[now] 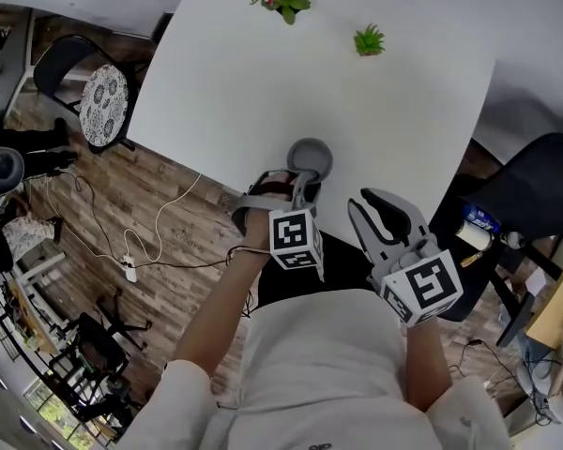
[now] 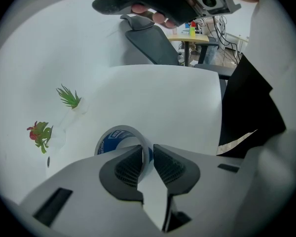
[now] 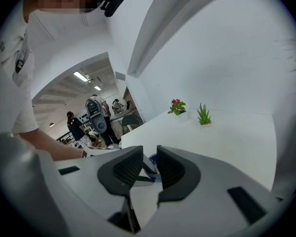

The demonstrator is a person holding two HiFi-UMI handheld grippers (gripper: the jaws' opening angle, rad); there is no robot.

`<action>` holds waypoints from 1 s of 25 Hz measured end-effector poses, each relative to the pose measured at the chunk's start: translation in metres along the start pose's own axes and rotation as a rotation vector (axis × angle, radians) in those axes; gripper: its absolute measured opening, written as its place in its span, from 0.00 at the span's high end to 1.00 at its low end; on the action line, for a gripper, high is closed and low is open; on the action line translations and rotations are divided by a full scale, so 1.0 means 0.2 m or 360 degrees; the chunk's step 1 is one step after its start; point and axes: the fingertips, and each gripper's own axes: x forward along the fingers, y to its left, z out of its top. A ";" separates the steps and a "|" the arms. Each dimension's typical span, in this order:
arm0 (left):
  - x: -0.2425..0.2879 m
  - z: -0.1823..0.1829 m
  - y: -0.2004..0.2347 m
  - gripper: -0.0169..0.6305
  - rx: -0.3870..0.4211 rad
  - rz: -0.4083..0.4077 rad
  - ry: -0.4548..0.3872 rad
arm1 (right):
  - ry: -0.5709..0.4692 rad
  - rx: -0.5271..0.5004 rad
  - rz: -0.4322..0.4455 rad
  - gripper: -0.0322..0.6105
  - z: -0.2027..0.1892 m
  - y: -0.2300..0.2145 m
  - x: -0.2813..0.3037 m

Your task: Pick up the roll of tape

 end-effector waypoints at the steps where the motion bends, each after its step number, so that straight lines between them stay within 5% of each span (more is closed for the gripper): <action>1: 0.00 0.00 0.00 0.85 -0.0005 -0.0001 -0.0004 | 0.0000 -0.0001 -0.0001 0.80 0.00 0.00 0.00; 19: -0.06 -0.03 -0.05 0.89 -0.0048 -0.0006 0.0027 | -0.0013 -0.0005 0.0017 0.81 0.00 0.01 -0.03; 25: -0.14 -0.01 0.02 0.89 -0.0112 0.0085 -0.0005 | -0.0040 -0.0010 0.0043 0.82 0.03 0.01 -0.01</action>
